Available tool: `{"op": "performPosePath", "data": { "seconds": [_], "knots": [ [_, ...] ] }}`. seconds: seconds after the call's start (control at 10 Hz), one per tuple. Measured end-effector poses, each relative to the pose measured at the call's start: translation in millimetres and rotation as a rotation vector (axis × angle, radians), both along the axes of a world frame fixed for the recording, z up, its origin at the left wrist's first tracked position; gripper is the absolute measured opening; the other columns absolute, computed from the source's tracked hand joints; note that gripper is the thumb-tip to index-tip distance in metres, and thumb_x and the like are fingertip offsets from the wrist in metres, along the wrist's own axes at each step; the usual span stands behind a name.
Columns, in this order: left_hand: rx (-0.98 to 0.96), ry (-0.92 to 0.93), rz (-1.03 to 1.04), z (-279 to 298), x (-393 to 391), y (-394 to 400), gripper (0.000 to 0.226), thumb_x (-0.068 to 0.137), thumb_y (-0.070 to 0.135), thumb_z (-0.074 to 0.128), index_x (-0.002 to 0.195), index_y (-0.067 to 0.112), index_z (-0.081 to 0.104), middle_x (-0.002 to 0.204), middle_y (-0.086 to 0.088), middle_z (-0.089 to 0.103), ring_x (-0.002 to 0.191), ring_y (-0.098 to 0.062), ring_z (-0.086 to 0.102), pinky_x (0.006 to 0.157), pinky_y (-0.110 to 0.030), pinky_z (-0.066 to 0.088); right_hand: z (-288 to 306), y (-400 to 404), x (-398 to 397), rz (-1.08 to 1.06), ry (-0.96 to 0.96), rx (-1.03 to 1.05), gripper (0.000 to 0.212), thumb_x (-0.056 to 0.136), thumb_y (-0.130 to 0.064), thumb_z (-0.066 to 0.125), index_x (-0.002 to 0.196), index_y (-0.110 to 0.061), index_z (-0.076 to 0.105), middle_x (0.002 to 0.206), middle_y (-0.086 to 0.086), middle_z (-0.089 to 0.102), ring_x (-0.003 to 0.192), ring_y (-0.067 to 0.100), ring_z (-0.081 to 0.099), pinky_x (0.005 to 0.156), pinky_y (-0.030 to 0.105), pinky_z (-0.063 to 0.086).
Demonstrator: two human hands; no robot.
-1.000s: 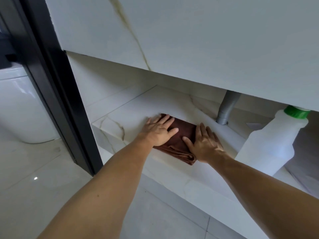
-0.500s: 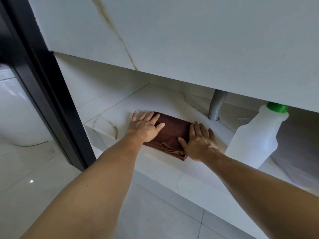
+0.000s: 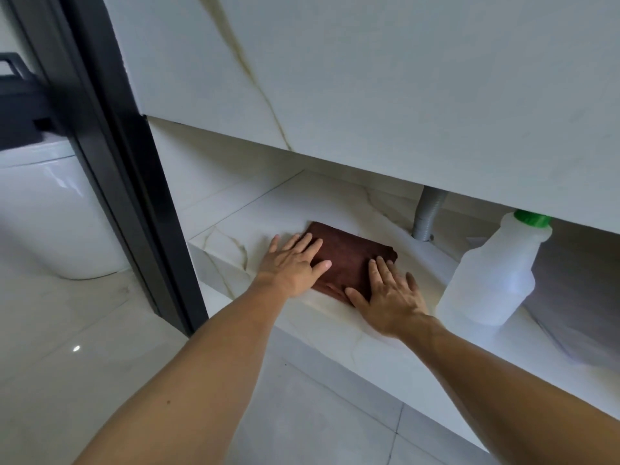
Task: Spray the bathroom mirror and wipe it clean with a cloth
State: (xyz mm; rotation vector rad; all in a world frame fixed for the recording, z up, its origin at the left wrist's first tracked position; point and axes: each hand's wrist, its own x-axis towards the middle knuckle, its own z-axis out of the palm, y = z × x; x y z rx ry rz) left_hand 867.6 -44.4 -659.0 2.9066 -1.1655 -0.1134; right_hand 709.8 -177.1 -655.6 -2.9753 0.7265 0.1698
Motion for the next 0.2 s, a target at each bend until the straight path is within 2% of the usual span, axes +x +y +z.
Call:
{"op": "performPosePath", "data": {
  "seconds": [0.2],
  "knots": [
    [-0.085, -0.008, 0.068, 17, -8, 34, 0.064, 0.100, 0.062, 0.011, 0.158, 0.036, 0.003, 0.168, 0.006, -0.001, 0.155, -0.014, -0.002, 0.124, -0.048, 0.000, 20, 12, -9, -0.042, -0.032, -0.014, 0.081, 0.098, -0.064, 0.018, 0.158, -0.015, -0.005, 0.166, 0.006, -0.009, 0.154, 0.022, -0.008, 0.125, 0.045, 0.000]
  ]
}}
